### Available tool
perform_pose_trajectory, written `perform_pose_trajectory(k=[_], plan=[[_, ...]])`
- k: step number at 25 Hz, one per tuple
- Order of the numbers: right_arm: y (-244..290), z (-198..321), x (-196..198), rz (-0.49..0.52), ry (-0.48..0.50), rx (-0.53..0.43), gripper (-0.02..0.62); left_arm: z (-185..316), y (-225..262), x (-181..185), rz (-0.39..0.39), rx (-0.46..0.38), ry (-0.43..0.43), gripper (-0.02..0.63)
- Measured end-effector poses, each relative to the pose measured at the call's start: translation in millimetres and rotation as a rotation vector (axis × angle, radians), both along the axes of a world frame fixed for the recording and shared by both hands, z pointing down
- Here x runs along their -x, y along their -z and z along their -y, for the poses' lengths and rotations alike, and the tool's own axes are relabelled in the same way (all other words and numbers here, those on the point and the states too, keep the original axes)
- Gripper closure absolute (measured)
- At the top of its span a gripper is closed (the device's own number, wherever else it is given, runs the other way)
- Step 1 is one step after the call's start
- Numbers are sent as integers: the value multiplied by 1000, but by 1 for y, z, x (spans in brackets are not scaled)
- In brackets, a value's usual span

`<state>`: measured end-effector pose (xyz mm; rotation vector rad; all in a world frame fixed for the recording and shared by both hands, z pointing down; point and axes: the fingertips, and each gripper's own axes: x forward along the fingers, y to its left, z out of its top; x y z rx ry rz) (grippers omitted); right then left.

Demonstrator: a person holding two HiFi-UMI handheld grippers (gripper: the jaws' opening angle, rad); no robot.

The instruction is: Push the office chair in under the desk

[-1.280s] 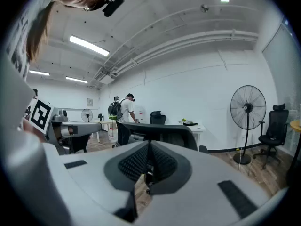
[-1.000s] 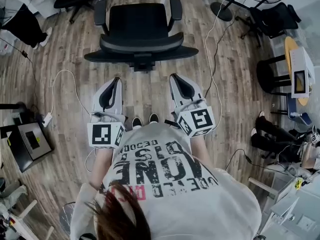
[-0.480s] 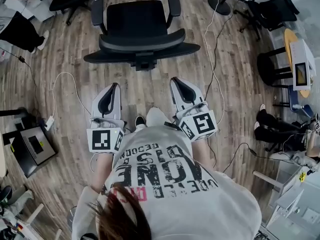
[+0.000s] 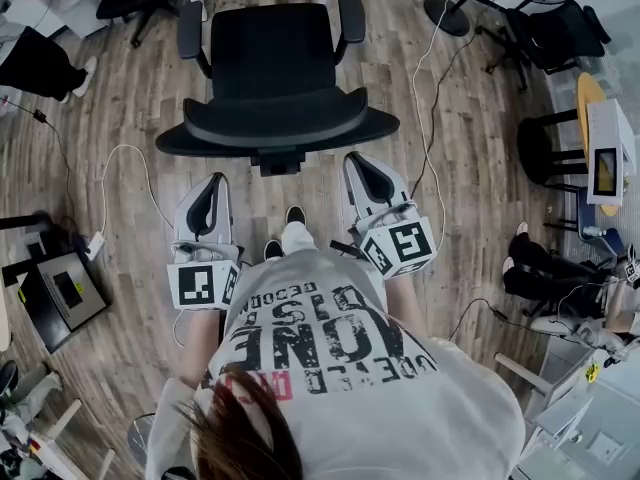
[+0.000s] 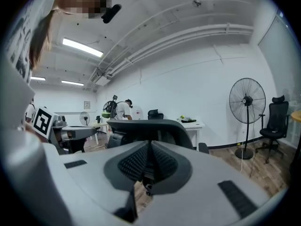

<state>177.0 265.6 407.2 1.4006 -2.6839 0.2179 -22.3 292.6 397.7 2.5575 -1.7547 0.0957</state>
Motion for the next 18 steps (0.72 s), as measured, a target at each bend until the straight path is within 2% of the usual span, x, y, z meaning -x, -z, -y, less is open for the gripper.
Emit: perform_pose_trajectory(k=[8,18], plan=[[-22,31,-17,-26,59,39,569,29,-10,-13,-3,10,73,594],[-28,44,-20,-37,54,58,569,42,-12,-4,16,19,75,594]])
